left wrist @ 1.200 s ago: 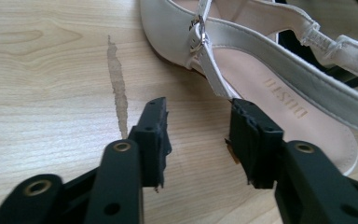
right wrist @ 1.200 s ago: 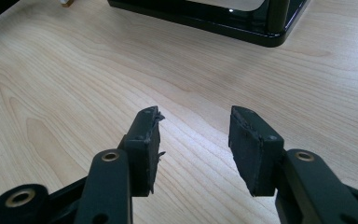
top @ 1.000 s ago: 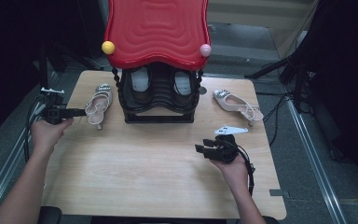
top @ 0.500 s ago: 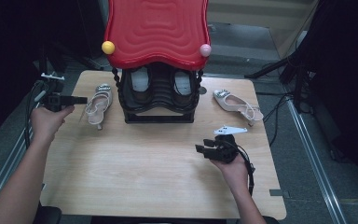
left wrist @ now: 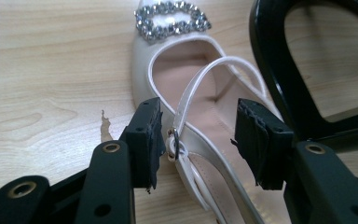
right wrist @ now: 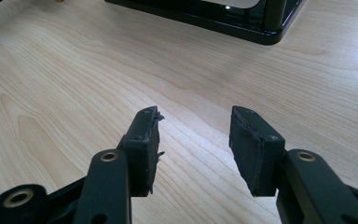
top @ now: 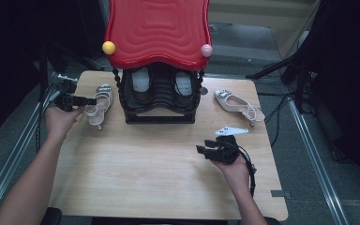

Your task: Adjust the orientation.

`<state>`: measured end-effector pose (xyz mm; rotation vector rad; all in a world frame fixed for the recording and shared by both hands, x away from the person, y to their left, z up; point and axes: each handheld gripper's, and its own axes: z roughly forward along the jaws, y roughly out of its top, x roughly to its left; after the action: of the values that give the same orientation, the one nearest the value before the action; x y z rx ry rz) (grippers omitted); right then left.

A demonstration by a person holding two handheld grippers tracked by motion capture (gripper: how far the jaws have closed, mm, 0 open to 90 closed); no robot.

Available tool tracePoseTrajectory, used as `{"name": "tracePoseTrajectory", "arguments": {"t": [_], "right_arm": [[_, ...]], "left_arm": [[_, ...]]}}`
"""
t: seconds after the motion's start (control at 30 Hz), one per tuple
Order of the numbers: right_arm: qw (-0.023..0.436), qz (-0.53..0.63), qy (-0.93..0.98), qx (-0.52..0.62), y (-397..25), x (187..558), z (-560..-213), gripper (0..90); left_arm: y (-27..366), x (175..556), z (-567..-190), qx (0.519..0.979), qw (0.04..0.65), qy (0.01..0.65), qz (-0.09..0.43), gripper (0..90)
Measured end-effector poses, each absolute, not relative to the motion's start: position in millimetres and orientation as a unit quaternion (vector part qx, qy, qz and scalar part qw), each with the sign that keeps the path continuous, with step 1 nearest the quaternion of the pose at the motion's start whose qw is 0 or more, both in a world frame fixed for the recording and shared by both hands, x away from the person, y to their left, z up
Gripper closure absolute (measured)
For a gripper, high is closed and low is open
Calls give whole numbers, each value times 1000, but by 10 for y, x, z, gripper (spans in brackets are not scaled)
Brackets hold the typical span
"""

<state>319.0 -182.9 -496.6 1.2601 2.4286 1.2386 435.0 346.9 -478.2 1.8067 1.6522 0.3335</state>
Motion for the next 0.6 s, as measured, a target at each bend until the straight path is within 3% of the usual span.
{"name": "tracePoseTrajectory", "arguments": {"t": [0.6], "right_arm": [[70, 412, 807, 417, -1823, 3186, -4968, 537]], "left_arm": [[3405, 4523, -5057, 680, 302, 654, 135, 553]]}}
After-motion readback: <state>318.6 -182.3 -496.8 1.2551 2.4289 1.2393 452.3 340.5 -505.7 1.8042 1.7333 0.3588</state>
